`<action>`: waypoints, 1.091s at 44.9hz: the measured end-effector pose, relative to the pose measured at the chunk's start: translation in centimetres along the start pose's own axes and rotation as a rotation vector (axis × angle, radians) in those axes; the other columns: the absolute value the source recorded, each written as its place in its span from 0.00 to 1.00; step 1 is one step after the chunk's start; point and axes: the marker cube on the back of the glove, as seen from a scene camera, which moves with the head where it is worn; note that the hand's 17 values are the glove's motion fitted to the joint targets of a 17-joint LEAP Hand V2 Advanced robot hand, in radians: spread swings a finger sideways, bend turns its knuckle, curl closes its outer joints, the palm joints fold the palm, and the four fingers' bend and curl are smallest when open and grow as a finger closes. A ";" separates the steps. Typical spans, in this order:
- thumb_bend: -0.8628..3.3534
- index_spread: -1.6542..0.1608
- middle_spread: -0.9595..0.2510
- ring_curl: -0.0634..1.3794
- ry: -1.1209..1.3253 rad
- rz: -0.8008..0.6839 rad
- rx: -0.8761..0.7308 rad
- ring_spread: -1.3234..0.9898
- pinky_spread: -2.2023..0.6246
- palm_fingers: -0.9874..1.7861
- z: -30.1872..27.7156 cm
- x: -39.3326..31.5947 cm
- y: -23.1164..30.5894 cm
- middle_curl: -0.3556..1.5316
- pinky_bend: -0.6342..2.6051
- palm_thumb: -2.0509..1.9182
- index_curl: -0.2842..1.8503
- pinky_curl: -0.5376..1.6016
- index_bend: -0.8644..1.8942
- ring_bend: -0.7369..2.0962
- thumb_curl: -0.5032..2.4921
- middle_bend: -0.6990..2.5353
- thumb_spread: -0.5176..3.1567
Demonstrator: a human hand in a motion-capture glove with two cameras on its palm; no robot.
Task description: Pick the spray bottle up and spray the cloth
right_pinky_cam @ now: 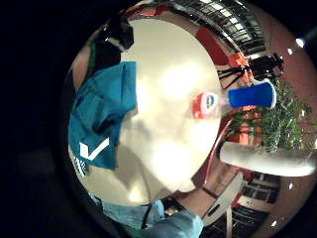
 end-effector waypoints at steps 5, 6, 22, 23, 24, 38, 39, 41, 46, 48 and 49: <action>0.26 0.78 0.76 0.14 -0.022 0.006 0.007 0.59 0.82 0.59 -0.1 0.1 0.1 0.26 0.32 0.62 0.21 0.33 0.39 0.36 0.21 0.30 0.33; 0.26 0.77 0.76 0.15 -0.028 0.008 0.009 0.59 0.82 0.59 -0.1 0.1 0.1 0.26 0.32 0.63 0.21 0.33 0.39 0.36 0.21 0.30 0.34; 0.24 0.74 0.75 0.19 -0.154 0.046 0.100 0.60 0.83 0.59 -0.9 1.0 0.8 0.32 0.30 0.64 0.26 0.37 0.37 0.35 0.24 0.28 0.44; 0.24 0.74 0.75 0.20 -0.165 0.049 0.114 0.60 0.83 0.59 -1.0 1.2 0.9 0.32 0.30 0.64 0.26 0.37 0.37 0.35 0.24 0.28 0.44; 0.24 0.74 0.75 0.20 -0.174 0.051 0.127 0.60 0.83 0.59 -1.1 1.3 1.0 0.32 0.30 0.64 0.26 0.37 0.37 0.35 0.24 0.28 0.44; 0.23 0.74 0.76 0.23 -0.358 0.118 0.346 0.59 0.83 0.61 -2.7 5.1 3.5 0.35 0.28 0.66 0.27 0.38 0.37 0.36 0.26 0.28 0.46; 0.23 0.74 0.76 0.23 -0.377 0.131 0.369 0.59 0.83 0.61 -2.7 5.3 3.7 0.35 0.29 0.66 0.27 0.39 0.37 0.36 0.26 0.28 0.46; 0.22 0.74 0.76 0.23 -0.424 0.164 0.422 0.59 0.83 0.61 -2.7 5.8 4.3 0.36 0.28 0.66 0.27 0.39 0.37 0.36 0.26 0.28 0.46; 0.22 0.75 0.76 0.24 -0.574 0.249 0.584 0.59 0.83 0.62 -2.8 8.1 5.0 0.36 0.29 0.66 0.27 0.39 0.36 0.36 0.27 0.28 0.46; 0.22 0.76 0.76 0.24 -0.638 0.294 0.648 0.59 0.83 0.61 -2.8 9.0 5.4 0.37 0.29 0.66 0.26 0.40 0.35 0.36 0.27 0.28 0.46; 0.21 0.76 0.76 0.25 -0.666 0.317 0.672 0.59 0.83 0.61 -2.7 9.4 5.6 0.37 0.29 0.66 0.26 0.40 0.35 0.36 0.27 0.28 0.46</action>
